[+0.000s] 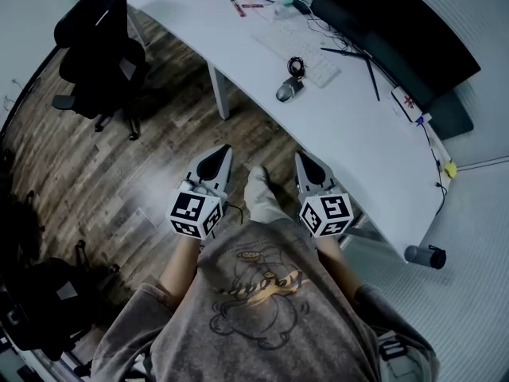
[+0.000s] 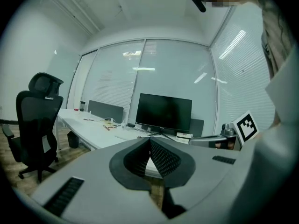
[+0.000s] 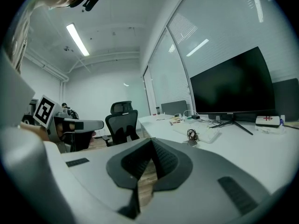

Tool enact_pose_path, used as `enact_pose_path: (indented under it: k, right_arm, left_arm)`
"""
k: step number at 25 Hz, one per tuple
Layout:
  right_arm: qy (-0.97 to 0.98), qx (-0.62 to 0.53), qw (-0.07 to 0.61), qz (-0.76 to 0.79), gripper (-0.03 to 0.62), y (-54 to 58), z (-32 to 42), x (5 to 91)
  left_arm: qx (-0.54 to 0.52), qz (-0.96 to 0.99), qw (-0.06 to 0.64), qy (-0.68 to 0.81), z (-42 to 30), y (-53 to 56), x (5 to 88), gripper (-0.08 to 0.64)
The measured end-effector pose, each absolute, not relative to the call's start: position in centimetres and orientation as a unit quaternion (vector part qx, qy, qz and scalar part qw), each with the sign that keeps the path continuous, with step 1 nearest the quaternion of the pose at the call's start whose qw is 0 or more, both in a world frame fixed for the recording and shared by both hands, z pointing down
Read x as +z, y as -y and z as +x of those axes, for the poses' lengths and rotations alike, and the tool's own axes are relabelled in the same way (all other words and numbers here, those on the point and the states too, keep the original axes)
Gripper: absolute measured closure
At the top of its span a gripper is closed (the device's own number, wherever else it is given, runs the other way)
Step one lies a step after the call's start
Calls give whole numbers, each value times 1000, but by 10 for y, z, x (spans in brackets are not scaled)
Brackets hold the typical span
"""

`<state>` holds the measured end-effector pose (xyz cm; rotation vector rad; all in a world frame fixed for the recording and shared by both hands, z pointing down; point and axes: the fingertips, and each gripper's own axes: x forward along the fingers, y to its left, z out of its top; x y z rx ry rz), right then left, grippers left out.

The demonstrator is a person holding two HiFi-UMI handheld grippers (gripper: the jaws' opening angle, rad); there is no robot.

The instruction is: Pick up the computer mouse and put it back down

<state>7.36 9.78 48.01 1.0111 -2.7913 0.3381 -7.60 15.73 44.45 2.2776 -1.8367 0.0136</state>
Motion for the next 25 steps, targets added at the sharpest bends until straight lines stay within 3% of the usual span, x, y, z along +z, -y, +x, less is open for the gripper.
enact_pose_path:
  k: [11, 25]
  right_arm:
    - [934, 127, 100, 319, 584, 42, 32, 471]
    - [935, 145, 117, 303, 584, 141, 7, 475]
  left_arm:
    - [7, 766, 117, 632, -122, -9, 424, 541]
    - [15, 777, 120, 618, -143, 104, 417, 541]
